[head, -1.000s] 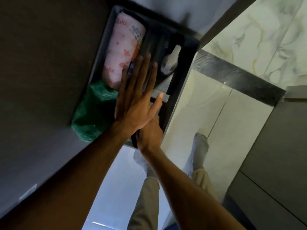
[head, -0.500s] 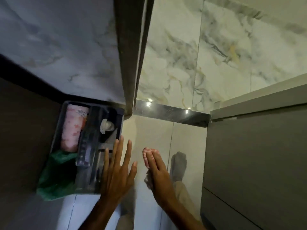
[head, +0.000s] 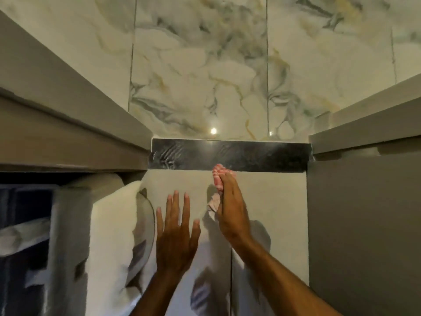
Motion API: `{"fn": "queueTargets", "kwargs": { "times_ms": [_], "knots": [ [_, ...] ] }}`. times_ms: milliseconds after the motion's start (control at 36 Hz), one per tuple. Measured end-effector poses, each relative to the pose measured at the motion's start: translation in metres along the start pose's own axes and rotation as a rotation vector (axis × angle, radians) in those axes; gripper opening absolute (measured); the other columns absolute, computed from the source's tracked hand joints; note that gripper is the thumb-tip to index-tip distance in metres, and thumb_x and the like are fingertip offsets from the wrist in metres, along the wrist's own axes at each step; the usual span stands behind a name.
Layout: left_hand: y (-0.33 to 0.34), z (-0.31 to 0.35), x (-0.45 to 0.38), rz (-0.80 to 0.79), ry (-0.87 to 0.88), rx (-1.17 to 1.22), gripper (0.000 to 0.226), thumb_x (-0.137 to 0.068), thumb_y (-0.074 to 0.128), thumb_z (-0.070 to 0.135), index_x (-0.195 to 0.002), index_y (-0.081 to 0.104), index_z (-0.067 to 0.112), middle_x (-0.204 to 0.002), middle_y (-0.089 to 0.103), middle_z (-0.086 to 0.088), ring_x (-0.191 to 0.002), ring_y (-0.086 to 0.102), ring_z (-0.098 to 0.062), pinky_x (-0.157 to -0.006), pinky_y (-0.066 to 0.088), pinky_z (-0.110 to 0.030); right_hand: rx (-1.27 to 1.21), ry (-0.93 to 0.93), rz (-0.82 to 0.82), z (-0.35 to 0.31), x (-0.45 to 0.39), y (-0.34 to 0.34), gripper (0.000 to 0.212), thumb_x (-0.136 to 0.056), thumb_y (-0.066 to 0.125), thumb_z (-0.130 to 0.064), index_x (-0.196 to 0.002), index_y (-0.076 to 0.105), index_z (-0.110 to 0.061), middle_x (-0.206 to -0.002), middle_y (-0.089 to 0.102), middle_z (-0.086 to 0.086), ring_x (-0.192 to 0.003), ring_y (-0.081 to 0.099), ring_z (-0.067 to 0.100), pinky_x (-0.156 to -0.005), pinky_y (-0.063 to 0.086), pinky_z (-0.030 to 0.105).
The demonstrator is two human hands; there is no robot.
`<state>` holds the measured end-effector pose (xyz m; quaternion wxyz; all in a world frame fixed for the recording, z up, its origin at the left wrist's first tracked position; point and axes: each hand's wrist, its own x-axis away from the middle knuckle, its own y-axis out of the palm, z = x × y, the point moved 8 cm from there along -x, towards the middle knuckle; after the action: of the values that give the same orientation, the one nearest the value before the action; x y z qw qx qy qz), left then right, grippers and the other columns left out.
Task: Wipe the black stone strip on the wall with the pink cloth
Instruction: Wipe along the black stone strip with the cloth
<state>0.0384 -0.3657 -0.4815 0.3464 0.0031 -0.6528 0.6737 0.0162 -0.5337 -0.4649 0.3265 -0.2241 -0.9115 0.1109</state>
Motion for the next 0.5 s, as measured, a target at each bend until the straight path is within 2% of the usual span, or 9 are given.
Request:
{"fn": "queueTargets", "kwargs": {
  "times_ms": [56, 111, 139, 194, 250, 306, 361, 417, 500],
  "knots": [
    [0.042, -0.01, -0.035, -0.072, -0.063, -0.004, 0.076, -0.11, 0.011, 0.052, -0.172, 0.02, 0.01, -0.179, 0.012, -0.026, -0.166, 0.015, -0.046, -0.134, 0.018, -0.07, 0.015, 0.001, -0.013, 0.028, -0.039, 0.018, 0.051, -0.124, 0.031, -0.034, -0.175, 0.029, -0.031, -0.183, 0.025, -0.018, -0.171, 0.018, 0.001, -0.144, 0.014, 0.035],
    [0.084, -0.025, -0.061, -0.086, -0.08, 0.049, 0.074, -0.11, 0.021, 0.051, -0.17, 0.029, 0.008, -0.177, 0.022, -0.027, -0.164, 0.024, -0.047, -0.131, 0.023, -0.071, 0.019, -0.024, -0.037, 0.057, -0.073, 0.04, 0.054, -0.122, 0.029, -0.046, -0.175, 0.028, -0.035, -0.183, 0.028, -0.015, -0.171, 0.024, 0.007, -0.144, 0.021, 0.042],
    [0.105, -0.034, -0.071, -0.063, -0.07, 0.035, 0.075, -0.11, 0.023, 0.052, -0.17, 0.029, 0.008, -0.178, 0.022, -0.026, -0.164, 0.023, -0.046, -0.131, 0.023, -0.072, 0.086, -0.064, -0.037, 0.07, -0.091, 0.049, 0.055, -0.122, 0.034, -0.042, -0.176, 0.027, -0.032, -0.184, 0.029, -0.009, -0.171, 0.028, 0.014, -0.143, 0.026, 0.045],
    [0.141, -0.055, -0.092, -0.04, -0.055, 0.009, 0.078, -0.108, 0.014, 0.058, -0.174, 0.012, 0.015, -0.182, 0.0, -0.019, -0.169, 0.004, -0.04, -0.135, 0.013, -0.07, 0.337, -0.192, -0.005, 0.088, -0.127, 0.064, 0.065, -0.118, 0.052, -0.016, -0.177, 0.025, -0.018, -0.184, 0.028, 0.006, -0.171, 0.03, 0.027, -0.139, 0.032, 0.049],
    [0.169, -0.072, -0.108, -0.072, -0.082, -0.005, 0.082, -0.104, 0.0, 0.065, -0.173, -0.002, 0.021, -0.181, -0.017, -0.012, -0.169, -0.009, -0.035, -0.136, 0.004, -0.068, 0.565, -0.286, 0.015, 0.103, -0.158, 0.082, 0.076, -0.111, 0.061, -0.006, -0.177, 0.022, -0.011, -0.185, 0.025, 0.013, -0.172, 0.027, 0.032, -0.14, 0.03, 0.05],
    [0.187, -0.081, -0.121, -0.056, -0.093, 0.015, 0.084, -0.104, -0.005, 0.068, -0.172, 0.005, 0.019, -0.18, -0.009, -0.014, -0.168, -0.001, -0.037, -0.135, 0.005, -0.07, 0.698, -0.352, 0.065, 0.113, -0.183, 0.095, 0.075, -0.112, 0.058, -0.013, -0.177, 0.021, -0.012, -0.185, 0.023, 0.014, -0.174, 0.021, 0.032, -0.144, 0.013, 0.047],
    [0.194, -0.087, -0.126, 0.03, -0.089, 0.037, 0.08, -0.109, 0.004, 0.062, -0.17, 0.02, 0.014, -0.179, 0.011, -0.019, -0.166, 0.013, -0.041, -0.134, 0.012, -0.071, 0.747, -0.431, 0.135, 0.116, -0.199, 0.107, 0.069, -0.114, 0.044, -0.023, -0.178, 0.019, -0.012, -0.186, 0.019, 0.015, -0.175, 0.013, 0.032, -0.142, 0.001, 0.042],
    [0.198, -0.093, -0.126, 0.171, -0.08, 0.041, 0.074, -0.11, 0.02, 0.054, -0.168, 0.029, 0.008, -0.177, 0.018, -0.019, -0.166, 0.017, -0.039, -0.136, 0.009, -0.064, 0.766, -0.502, 0.215, 0.107, -0.213, 0.119, 0.071, -0.111, 0.03, -0.029, -0.178, 0.014, -0.01, -0.187, 0.013, 0.017, -0.176, 0.009, 0.033, -0.143, 0.002, 0.046],
    [0.2, -0.106, -0.122, 0.266, -0.137, 0.067, 0.073, -0.108, 0.028, 0.042, -0.169, 0.025, 0.002, -0.18, 0.011, -0.019, -0.169, 0.006, -0.034, -0.139, -0.006, -0.052, 0.73, -0.543, 0.324, 0.083, -0.227, 0.149, 0.069, -0.114, 0.031, -0.029, -0.177, 0.013, -0.006, -0.186, 0.013, 0.02, -0.175, 0.012, 0.036, -0.144, 0.012, 0.051]
  ]
}}
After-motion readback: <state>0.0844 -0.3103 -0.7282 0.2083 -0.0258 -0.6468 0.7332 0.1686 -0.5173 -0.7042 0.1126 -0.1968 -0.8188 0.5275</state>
